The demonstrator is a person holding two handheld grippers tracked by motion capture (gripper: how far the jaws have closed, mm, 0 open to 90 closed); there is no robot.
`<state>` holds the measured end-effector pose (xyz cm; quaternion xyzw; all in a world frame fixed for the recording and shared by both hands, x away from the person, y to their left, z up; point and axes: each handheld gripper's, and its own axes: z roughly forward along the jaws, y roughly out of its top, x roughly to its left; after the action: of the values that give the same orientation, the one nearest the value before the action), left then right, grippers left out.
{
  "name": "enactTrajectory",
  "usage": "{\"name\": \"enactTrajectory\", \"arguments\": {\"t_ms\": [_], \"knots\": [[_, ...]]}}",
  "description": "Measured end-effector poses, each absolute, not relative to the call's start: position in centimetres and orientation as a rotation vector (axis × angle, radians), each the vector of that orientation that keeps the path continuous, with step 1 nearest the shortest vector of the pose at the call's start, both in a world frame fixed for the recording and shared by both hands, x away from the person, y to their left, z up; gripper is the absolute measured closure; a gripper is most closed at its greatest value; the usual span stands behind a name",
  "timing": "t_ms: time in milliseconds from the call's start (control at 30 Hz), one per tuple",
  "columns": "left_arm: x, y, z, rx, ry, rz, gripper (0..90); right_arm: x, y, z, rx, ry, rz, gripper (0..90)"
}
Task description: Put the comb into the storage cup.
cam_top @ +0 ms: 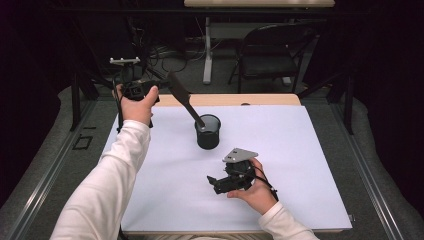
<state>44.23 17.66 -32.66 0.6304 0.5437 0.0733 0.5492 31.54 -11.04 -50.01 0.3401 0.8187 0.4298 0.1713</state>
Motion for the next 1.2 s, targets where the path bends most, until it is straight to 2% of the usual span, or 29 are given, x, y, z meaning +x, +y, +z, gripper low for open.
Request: {"name": "enactTrajectory", "arguments": {"t_ms": [1200], "knots": [[45.8, 15.3, -33.7, 1.503, 1.346, 0.226, 84.7, 31.8, -11.3, -50.1, 0.995, 2.323, 1.208, 0.0]]}}
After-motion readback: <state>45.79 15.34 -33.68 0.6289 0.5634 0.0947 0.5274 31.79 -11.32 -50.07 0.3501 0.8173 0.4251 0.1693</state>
